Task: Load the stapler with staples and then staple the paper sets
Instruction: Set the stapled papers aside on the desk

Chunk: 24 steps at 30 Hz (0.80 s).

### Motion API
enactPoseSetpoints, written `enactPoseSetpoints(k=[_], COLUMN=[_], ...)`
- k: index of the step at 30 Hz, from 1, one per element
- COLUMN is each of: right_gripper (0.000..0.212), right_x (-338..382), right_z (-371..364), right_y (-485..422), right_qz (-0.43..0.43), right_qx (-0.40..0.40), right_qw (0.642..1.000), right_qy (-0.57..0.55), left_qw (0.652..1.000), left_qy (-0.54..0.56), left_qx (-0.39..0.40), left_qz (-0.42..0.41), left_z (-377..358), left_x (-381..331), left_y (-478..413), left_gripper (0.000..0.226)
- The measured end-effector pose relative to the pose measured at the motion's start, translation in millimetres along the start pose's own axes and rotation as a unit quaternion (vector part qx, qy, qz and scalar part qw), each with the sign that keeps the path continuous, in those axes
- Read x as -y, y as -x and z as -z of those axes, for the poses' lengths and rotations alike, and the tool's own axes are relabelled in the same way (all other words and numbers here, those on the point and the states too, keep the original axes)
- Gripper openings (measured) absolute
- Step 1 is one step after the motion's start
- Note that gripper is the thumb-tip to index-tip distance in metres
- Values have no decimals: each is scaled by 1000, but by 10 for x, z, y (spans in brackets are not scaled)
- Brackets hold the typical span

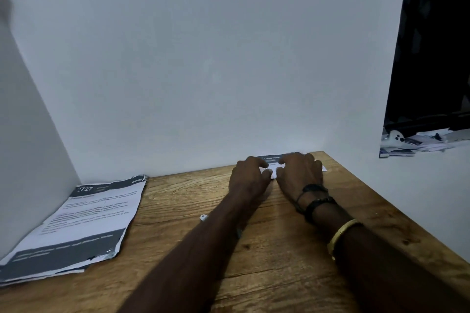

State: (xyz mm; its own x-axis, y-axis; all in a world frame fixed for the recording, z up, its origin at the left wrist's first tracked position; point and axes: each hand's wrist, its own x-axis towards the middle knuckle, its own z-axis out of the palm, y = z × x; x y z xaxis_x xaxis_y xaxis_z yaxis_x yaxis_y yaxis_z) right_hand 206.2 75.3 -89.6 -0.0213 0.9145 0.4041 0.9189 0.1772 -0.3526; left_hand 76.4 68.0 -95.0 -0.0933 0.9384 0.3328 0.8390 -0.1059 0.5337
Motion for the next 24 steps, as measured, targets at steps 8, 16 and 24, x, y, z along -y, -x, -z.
enactPoseSetpoints(k=[8,16,24], right_gripper=[22,21,12], right_x=[778,1631,2293], right_z=[88,-66,-443], right_y=[361,716,905], right_qz=[82,126,149], right_qx=[-67,20,164], right_qw=[979,961,955], right_qy=[-171,-244,-195], left_qw=[974,962,934], left_qy=[140,114,91], left_qx=[-172,-222,-246], left_qz=[39,113,242], left_z=[676,1312,1688], left_x=[173,828,1519], left_y=[438,933,1259], left_gripper=[16,18,18])
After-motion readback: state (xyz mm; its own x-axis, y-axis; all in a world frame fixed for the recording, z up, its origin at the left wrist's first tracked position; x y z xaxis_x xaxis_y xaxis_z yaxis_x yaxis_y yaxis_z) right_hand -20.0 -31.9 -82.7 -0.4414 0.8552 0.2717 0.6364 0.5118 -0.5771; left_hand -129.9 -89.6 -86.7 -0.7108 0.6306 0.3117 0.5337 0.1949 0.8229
